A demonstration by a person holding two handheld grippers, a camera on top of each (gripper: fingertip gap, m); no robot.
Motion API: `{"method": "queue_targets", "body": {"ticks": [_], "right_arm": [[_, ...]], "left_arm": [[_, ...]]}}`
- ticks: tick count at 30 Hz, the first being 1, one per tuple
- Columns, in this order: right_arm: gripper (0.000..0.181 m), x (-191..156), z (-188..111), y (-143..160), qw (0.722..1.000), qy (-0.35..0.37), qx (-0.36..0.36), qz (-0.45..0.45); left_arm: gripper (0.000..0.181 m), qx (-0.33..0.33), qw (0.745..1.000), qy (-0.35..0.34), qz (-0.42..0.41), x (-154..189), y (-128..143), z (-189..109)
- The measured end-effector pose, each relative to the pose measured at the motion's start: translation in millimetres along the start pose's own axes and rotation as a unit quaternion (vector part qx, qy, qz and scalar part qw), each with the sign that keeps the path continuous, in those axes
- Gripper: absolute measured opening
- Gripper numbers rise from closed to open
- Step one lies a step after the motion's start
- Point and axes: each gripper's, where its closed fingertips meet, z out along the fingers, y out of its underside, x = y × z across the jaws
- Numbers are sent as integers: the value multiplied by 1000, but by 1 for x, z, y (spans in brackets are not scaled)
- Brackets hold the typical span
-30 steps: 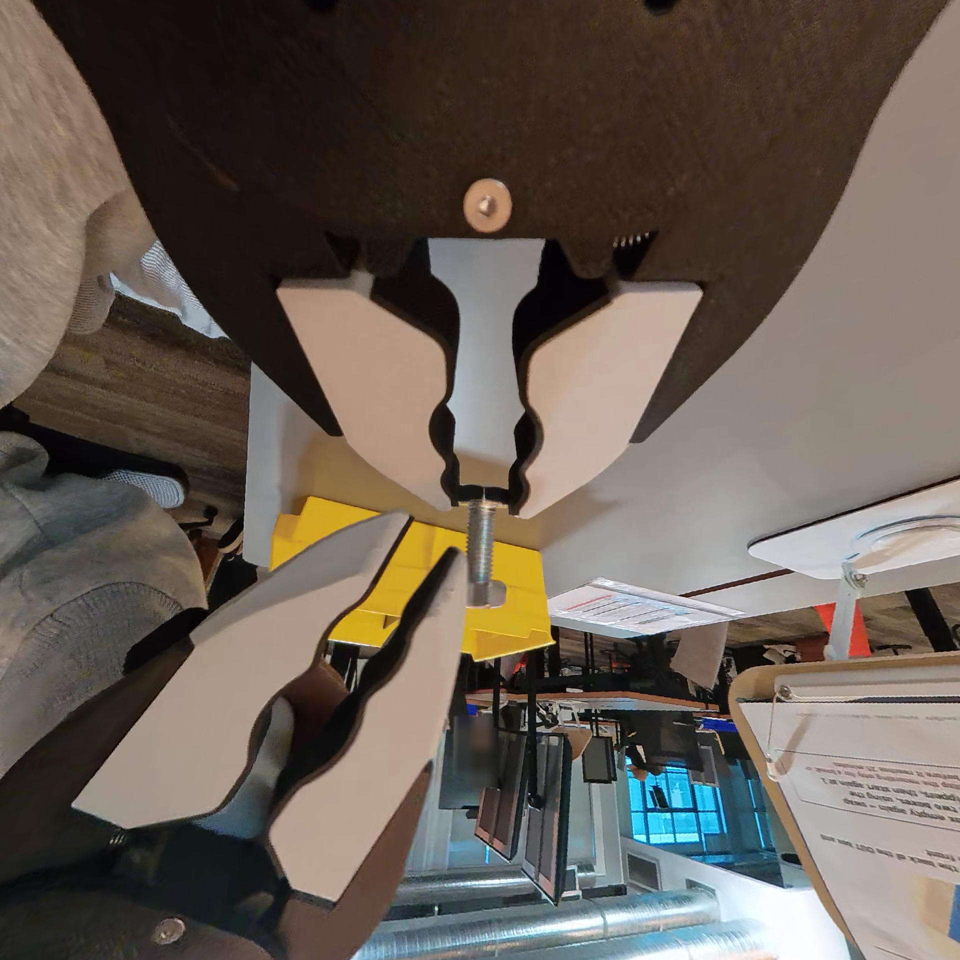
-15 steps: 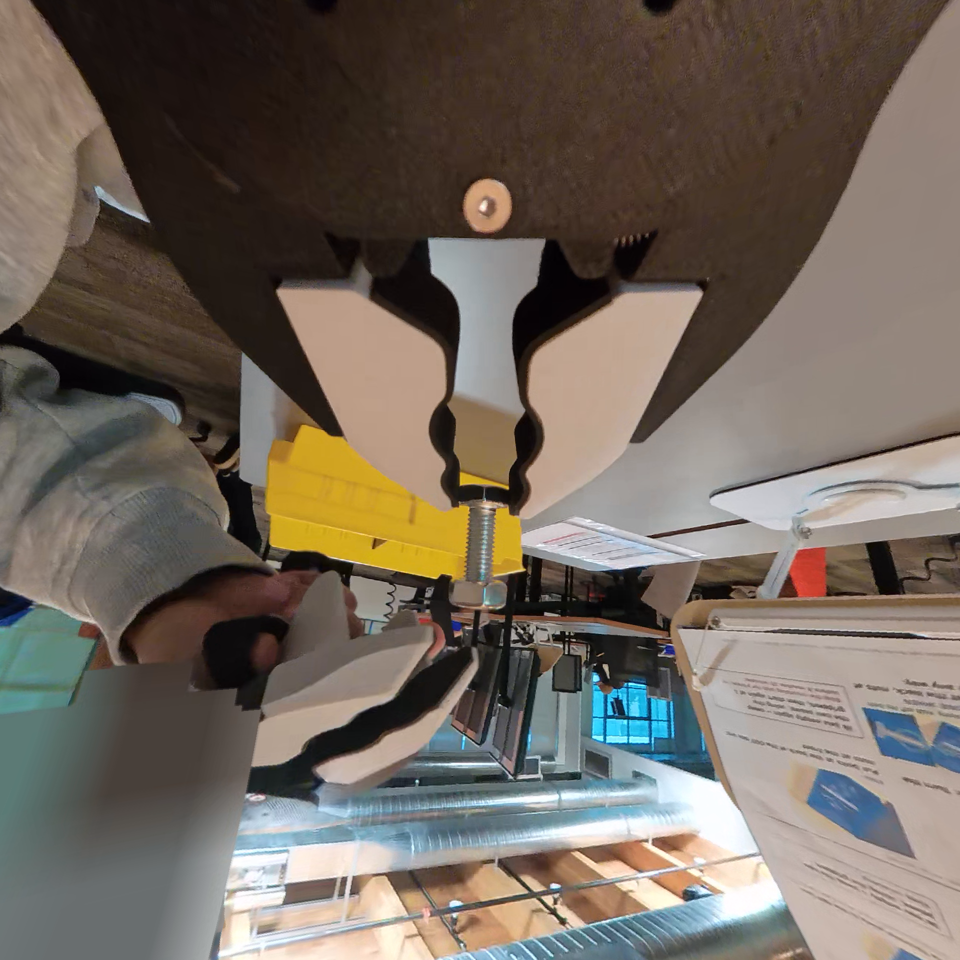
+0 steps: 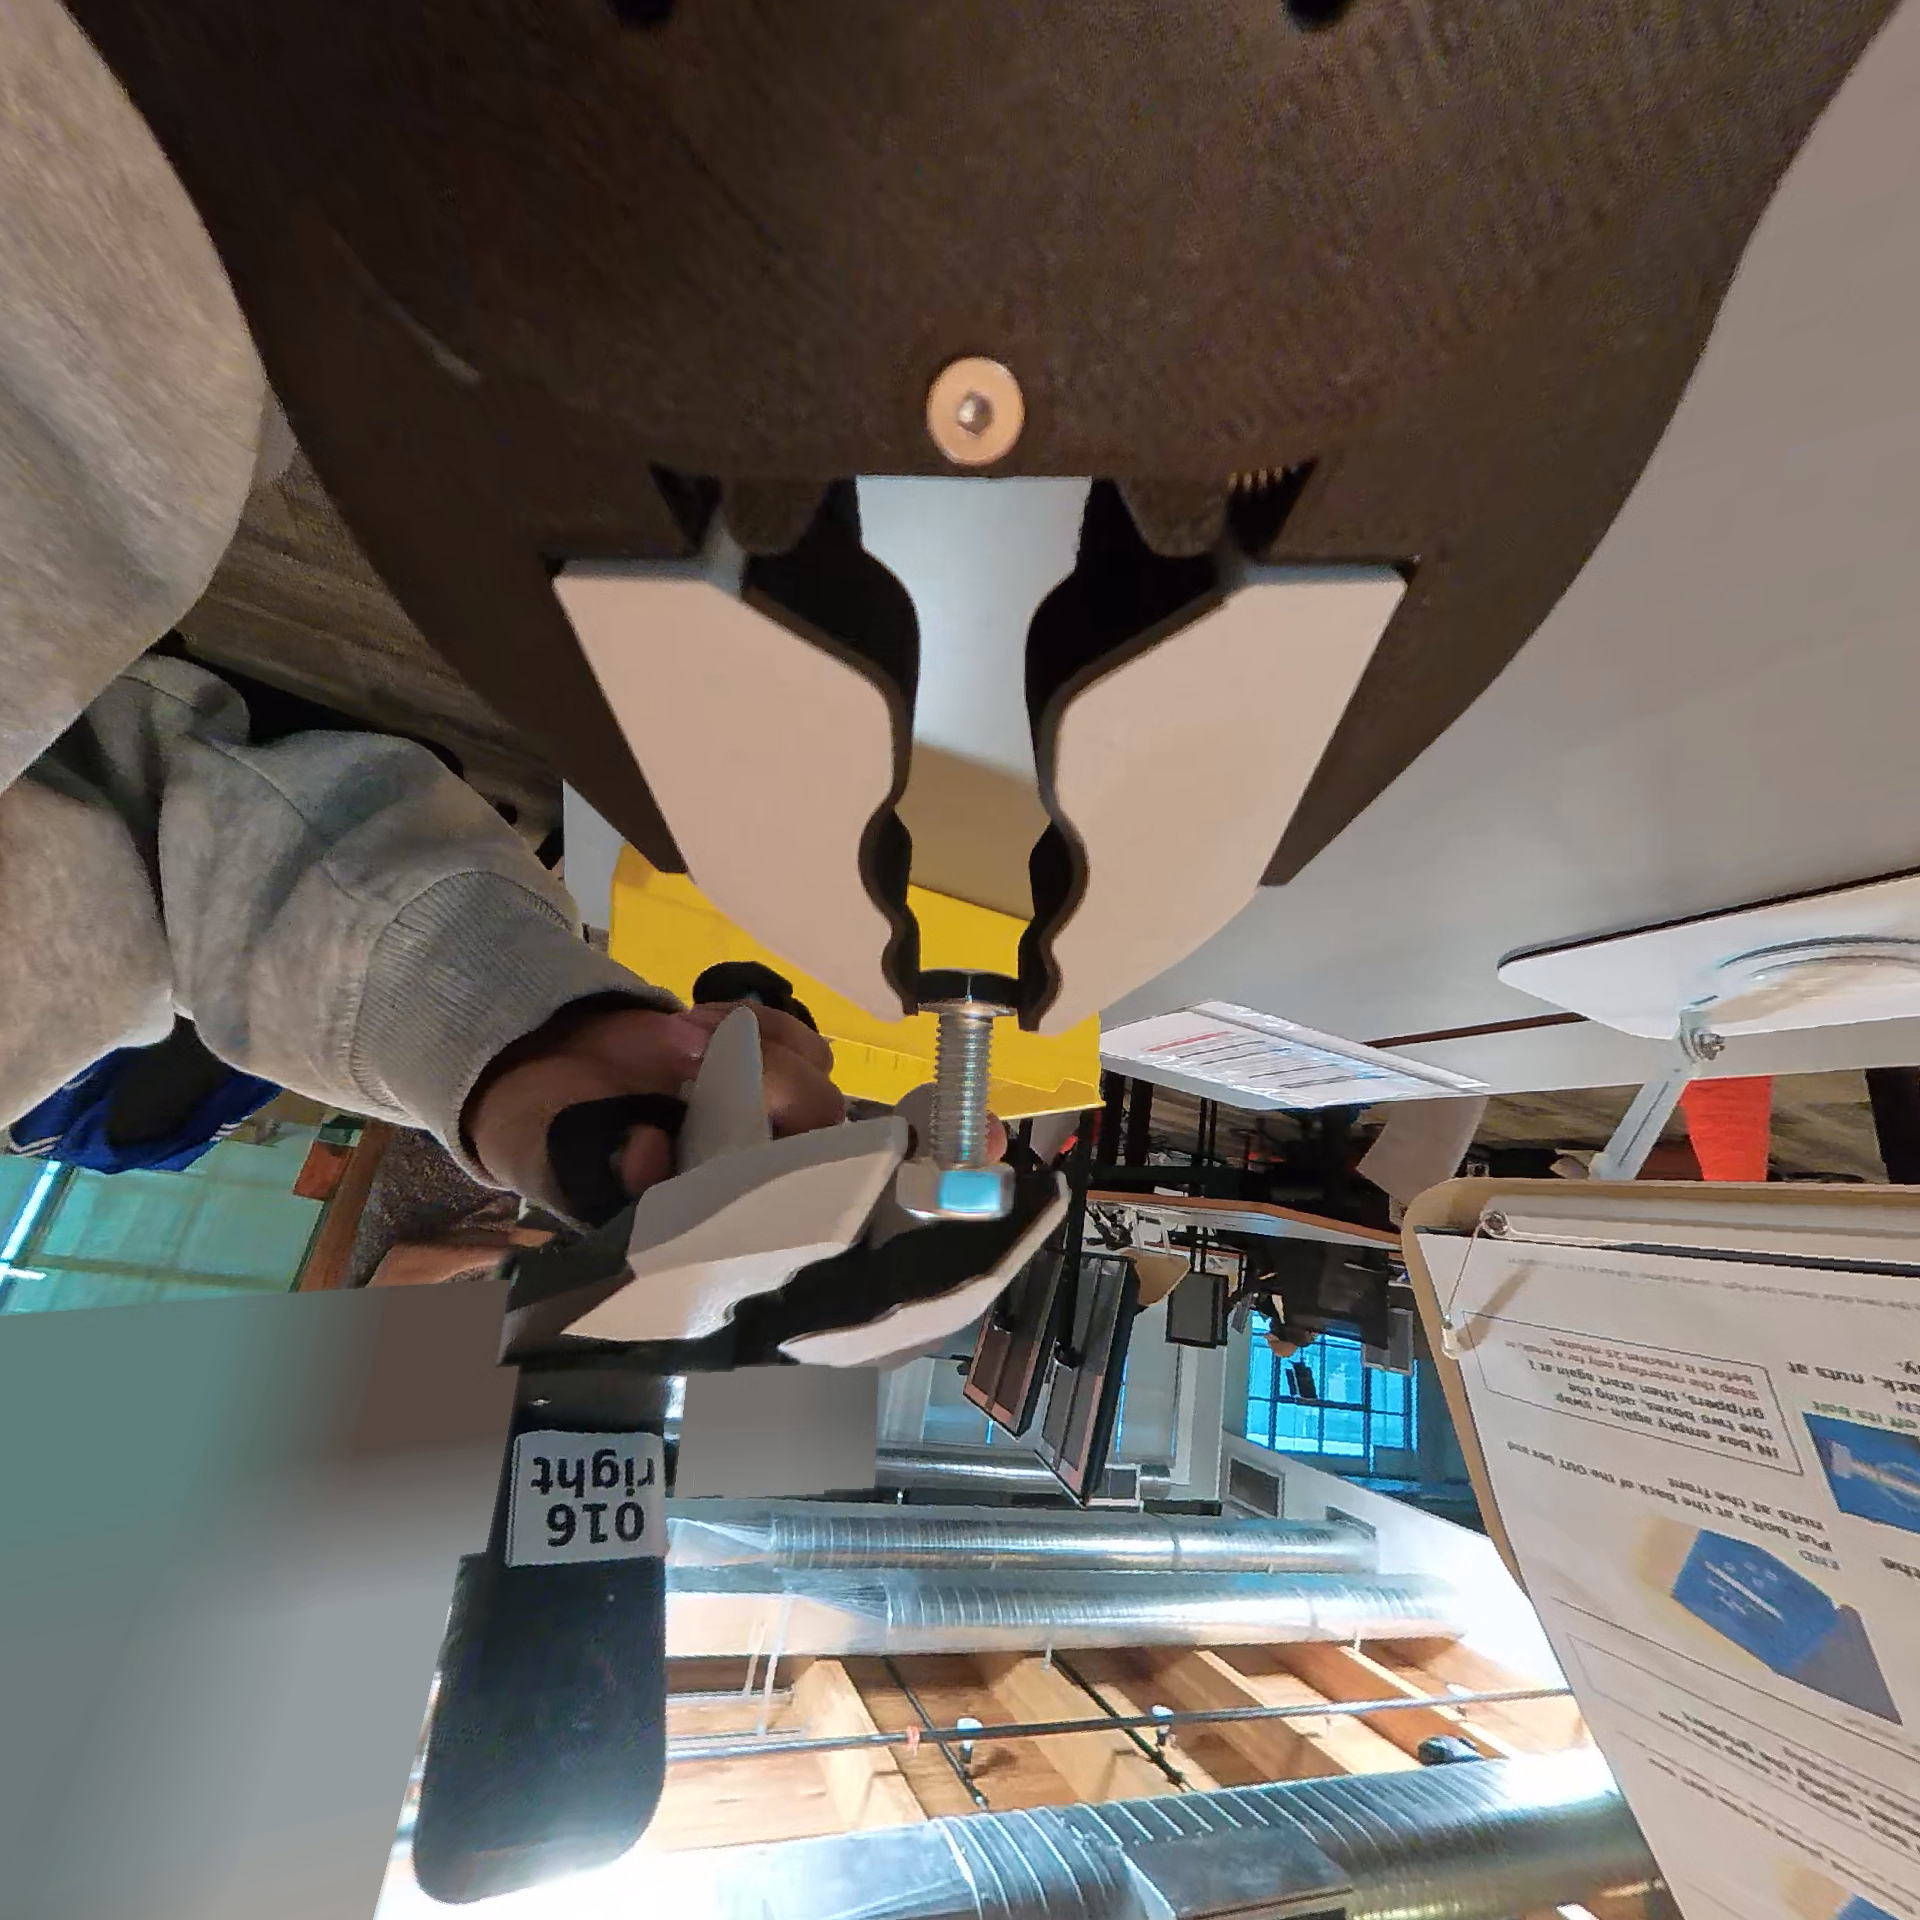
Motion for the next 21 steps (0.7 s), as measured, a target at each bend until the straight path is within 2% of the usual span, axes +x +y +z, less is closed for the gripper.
{"method": "queue_targets", "body": {"ticks": [4,9,14,17,21], "right_arm": [[27,8,-7,0,1000,8,-4,-2],[33,-6,-6,-11,1000,-16,24,3],[35,-1,-3,-3,1000,8,-5,-16],[27,10,-9,-3,1000,26,-4,-6],[24,3,-13,-11,1000,-9,19,19]], "left_arm": [[19,-1,1000,-2,-1,-2,0,0],[19,-6,1000,3,-3,-1,3,1],[19,-3,1000,6,1,1,1,0],[19,-2,1000,5,-2,0,0,0],[19,-6,1000,6,3,1,2,1]]}}
